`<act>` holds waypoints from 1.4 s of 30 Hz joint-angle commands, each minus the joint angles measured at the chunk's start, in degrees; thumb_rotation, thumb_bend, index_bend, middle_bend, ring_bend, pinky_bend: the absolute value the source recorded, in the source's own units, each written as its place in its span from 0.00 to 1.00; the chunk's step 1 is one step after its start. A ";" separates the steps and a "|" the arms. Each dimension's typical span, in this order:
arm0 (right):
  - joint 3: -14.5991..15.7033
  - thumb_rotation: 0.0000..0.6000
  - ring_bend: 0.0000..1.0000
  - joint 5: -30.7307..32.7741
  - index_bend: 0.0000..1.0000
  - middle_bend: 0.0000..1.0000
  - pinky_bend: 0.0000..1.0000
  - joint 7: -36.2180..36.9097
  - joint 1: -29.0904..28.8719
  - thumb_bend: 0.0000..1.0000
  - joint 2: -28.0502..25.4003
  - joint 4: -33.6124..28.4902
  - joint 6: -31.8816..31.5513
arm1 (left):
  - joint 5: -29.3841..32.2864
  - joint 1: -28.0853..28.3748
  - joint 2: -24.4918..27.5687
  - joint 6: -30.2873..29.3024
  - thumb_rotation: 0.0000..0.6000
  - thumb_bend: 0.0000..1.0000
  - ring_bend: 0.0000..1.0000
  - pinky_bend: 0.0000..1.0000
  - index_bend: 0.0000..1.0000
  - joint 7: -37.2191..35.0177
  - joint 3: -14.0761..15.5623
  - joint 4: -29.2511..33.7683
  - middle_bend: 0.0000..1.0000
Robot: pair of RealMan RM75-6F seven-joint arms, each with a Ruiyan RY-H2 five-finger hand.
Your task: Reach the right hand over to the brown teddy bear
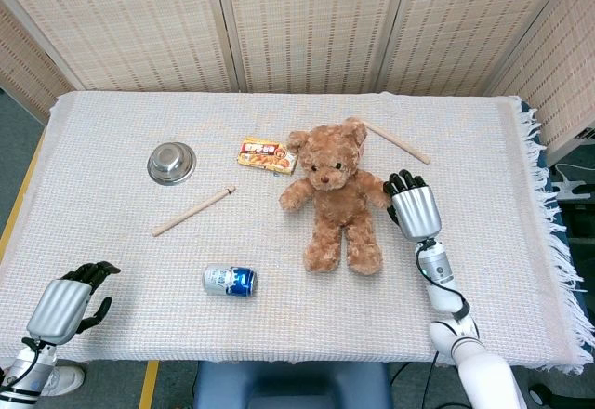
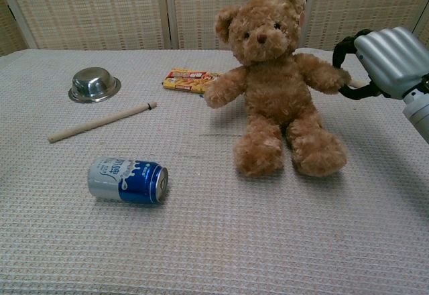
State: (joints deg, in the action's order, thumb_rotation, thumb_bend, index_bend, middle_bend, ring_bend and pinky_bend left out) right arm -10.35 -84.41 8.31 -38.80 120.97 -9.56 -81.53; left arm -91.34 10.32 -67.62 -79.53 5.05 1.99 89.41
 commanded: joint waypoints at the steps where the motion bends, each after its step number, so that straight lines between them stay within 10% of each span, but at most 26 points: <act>1: -0.17 1.00 0.32 0.31 0.54 0.42 0.55 -0.09 -0.29 0.22 -0.05 -0.16 -0.31 | 0.03 -0.01 -0.01 0.00 1.00 0.44 0.27 0.48 0.28 0.05 0.00 0.02 0.25; 42: 1.71 1.00 0.32 1.11 0.54 0.42 0.57 -0.09 1.39 0.22 0.23 0.49 2.73 | -0.38 0.07 -0.09 0.09 1.00 0.44 0.27 0.48 0.28 0.29 0.26 0.11 0.25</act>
State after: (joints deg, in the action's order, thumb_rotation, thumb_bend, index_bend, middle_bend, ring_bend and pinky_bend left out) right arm -8.87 -83.16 8.29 -37.61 121.08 -9.28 -79.09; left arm -91.72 10.39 -67.70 -79.44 5.34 2.25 89.52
